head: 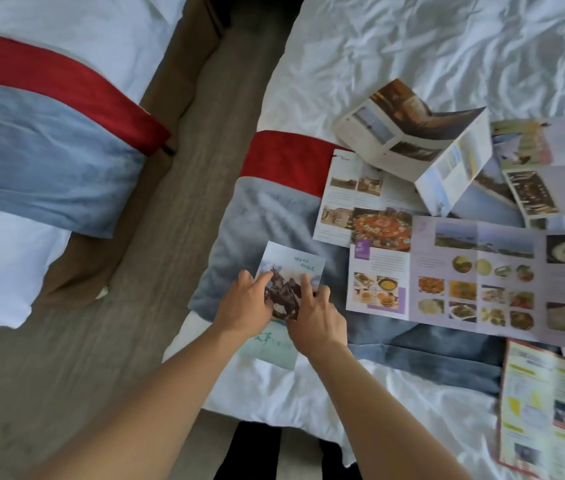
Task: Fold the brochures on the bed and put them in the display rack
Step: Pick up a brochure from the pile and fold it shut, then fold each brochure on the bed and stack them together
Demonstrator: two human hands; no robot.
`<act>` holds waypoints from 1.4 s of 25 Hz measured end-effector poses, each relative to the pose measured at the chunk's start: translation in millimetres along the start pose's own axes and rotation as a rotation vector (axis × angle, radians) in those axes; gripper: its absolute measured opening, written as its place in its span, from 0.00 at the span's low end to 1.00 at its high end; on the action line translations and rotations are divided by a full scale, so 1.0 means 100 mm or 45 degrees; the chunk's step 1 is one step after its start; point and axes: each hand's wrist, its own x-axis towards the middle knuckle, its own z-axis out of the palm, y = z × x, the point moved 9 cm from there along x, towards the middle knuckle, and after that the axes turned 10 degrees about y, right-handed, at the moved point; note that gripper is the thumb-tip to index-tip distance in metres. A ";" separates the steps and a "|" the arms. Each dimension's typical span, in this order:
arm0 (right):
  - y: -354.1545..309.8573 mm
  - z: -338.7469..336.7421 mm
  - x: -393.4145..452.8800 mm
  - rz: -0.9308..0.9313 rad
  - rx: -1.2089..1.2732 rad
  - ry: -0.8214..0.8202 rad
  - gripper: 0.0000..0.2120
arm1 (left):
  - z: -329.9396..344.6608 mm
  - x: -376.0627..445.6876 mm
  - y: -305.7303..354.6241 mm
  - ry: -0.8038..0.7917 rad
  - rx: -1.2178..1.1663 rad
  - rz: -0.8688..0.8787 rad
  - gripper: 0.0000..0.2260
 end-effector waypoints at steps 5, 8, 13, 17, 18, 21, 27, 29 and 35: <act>-0.05 0.19 0.04 0.027 -0.022 -0.007 0.40 | 0.15 0.02 -0.22 -0.068 -0.011 0.057 0.28; 0.00 0.17 0.05 0.036 -0.035 -0.024 0.40 | 0.11 0.00 -0.15 -0.023 0.041 0.079 0.27; 0.19 -0.21 0.10 0.069 0.034 0.023 0.40 | -0.11 0.09 0.38 0.070 0.129 0.193 0.26; 0.68 -0.77 0.09 0.090 0.069 0.112 0.39 | -0.17 0.14 1.21 0.013 0.117 0.292 0.27; 0.83 -0.91 0.07 0.094 0.075 0.124 0.38 | -0.16 0.12 1.44 -0.004 0.097 0.318 0.26; 1.30 -1.31 0.02 0.104 0.100 0.145 0.36 | -0.12 0.08 2.06 -0.011 0.059 0.384 0.24; 2.23 -1.76 0.07 0.115 0.113 0.157 0.31 | 0.06 0.19 2.77 -0.034 0.014 0.284 0.23; 2.47 -1.78 0.11 0.121 0.114 0.151 0.32 | 0.13 0.27 2.72 -0.049 -0.010 0.198 0.20; 2.73 -1.56 0.30 0.217 0.190 0.103 0.33 | 0.42 0.59 2.17 -0.115 -0.103 -0.242 0.21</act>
